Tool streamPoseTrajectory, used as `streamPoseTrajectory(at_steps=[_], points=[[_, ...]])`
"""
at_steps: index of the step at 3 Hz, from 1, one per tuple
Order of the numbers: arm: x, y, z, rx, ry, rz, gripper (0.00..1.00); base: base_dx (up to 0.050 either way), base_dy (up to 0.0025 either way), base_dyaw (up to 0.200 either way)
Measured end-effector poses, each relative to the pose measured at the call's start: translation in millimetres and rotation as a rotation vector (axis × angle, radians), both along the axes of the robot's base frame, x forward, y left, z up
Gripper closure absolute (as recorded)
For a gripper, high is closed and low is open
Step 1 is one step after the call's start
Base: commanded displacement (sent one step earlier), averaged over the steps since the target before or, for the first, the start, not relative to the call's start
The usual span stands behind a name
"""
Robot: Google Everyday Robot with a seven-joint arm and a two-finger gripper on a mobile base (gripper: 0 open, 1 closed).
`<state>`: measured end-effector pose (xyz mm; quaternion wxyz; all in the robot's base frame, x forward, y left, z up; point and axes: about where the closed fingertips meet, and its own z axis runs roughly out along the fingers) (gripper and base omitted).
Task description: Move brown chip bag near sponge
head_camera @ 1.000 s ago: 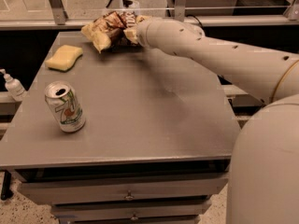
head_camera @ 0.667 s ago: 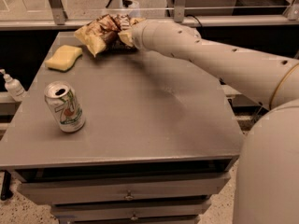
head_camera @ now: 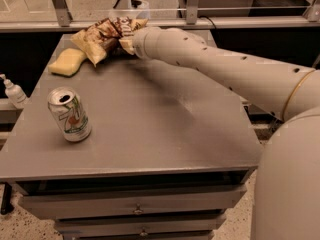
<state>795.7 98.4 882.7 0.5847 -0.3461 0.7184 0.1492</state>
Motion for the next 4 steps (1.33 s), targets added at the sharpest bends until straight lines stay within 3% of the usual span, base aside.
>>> streamPoseTrajectory(at_steps=[1,2,4], points=[[-2.7,3.3,-2.8,0.001,0.004,0.004,0.13,0.0,0.0,0.0],[-6.6,1.9,-2.1,0.003,0.004,0.005,0.0,0.0,0.0,0.0],[-31.4,-37.1,13.4,0.051,0.016,0.011,0.0,0.0,0.0,0.0]])
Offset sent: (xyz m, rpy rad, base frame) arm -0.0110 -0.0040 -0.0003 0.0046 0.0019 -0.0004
